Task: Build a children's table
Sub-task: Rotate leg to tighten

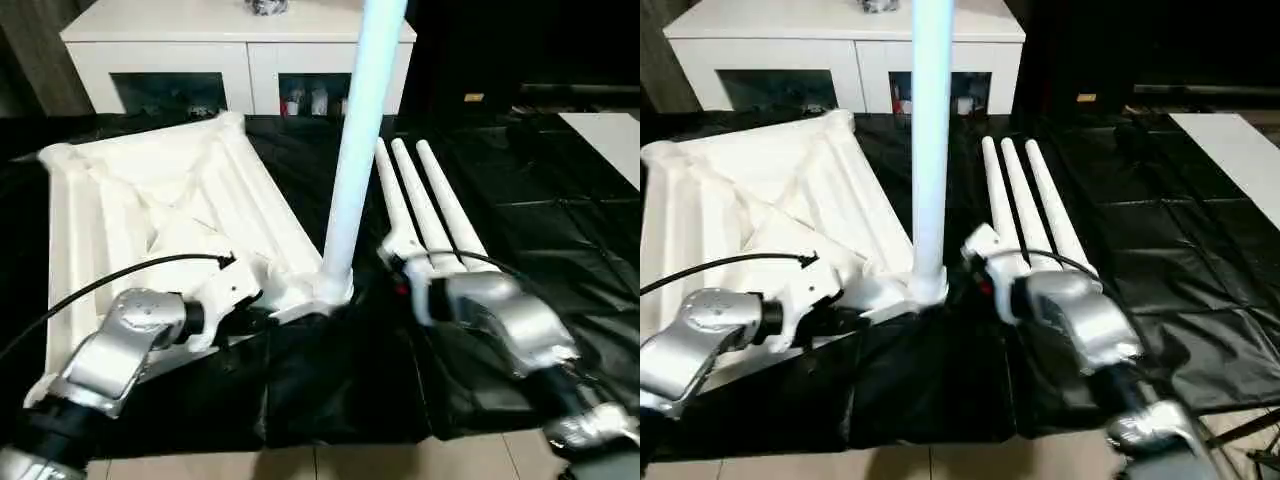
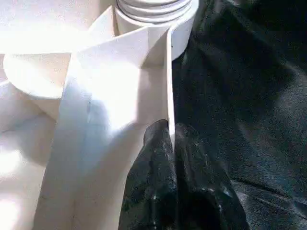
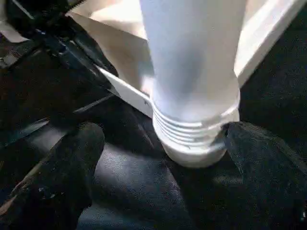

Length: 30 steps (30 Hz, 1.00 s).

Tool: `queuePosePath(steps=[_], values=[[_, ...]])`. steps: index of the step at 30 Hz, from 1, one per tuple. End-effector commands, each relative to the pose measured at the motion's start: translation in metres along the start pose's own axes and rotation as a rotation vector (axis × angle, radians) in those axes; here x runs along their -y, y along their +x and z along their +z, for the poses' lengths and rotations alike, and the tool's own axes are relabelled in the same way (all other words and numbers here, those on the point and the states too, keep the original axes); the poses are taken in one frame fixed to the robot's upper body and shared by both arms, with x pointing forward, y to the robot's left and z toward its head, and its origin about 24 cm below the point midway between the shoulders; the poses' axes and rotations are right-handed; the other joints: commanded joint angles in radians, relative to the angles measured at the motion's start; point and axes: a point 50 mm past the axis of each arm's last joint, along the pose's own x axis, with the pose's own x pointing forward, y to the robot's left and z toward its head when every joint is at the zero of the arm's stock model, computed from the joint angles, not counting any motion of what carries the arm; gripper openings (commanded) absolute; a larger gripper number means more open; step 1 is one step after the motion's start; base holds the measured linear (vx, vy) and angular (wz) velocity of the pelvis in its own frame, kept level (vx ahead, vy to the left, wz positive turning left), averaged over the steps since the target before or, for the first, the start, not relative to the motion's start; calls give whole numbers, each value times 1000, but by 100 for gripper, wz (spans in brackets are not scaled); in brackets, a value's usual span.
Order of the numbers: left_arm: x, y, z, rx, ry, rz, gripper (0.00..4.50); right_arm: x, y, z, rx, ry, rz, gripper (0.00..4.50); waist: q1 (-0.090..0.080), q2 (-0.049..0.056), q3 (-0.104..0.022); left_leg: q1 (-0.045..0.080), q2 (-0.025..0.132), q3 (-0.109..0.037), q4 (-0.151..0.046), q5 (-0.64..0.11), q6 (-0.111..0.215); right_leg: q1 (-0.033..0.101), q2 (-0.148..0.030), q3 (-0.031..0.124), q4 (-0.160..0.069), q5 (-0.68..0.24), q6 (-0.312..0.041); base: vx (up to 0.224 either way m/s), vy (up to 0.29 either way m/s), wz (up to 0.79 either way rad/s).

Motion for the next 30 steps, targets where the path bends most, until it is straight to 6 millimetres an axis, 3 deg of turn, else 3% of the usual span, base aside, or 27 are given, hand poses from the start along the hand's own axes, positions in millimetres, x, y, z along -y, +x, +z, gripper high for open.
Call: queuePosePath(steps=[1,7,11,16,21,23,26,27,30], values=[[2,3,10,45,30,-29,27,-3,0,1,-3,-34,13,449,0,9,-51,6,32,2,-52,-32,40,54,-64,41,-44,222,-266,0,0,0],[6,18,23,127,16,-70,61,-5,3,3,10,-55,7,450,6,7,-57,6,29,2,-42,26,55,58,-63,41,-33,302,-291,0,0,0],[8,26,22,103,59,-71,67,-7,2,3,10,-67,18,450,7,4,-59,1,27,1,-37,38,75,63,-64,42,-29,329,-286,0,0,0],[5,27,18,54,75,-55,67,-8,1,2,10,-71,19,450,4,11,-57,4,31,0,-37,2,69,60,-64,41,-33,276,-289,0,0,0],[1,24,15,45,81,-26,67,-8,-1,2,12,-71,17,450,1,9,-51,4,32,-3,-42,-79,31,58,-67,43,-39,155,-276,0,0,0],[-1,18,21,92,51,-27,96,-8,-3,2,15,-74,23,450,0,10,-51,5,32,-3,-43,-95,20,56,-67,43,-40,125,-272,0,0,0],[-1,15,24,112,60,-21,96,-8,-5,2,14,-77,27,450,0,9,-51,3,32,-4,-42,-92,19,56,-66,43,-39,125,-275,0,0,0],[-3,14,26,120,71,0,121,-8,-7,1,13,-79,26,450,-1,8,-51,3,32,-3,-42,-88,23,55,-65,42,-40,132,-275,0,0,0],[-6,12,28,133,89,31,133,-7,-11,1,13,-81,16,450,0,7,-53,3,31,-3,-39,-73,32,56,-65,43,-38,152,-276,0,0,0]])
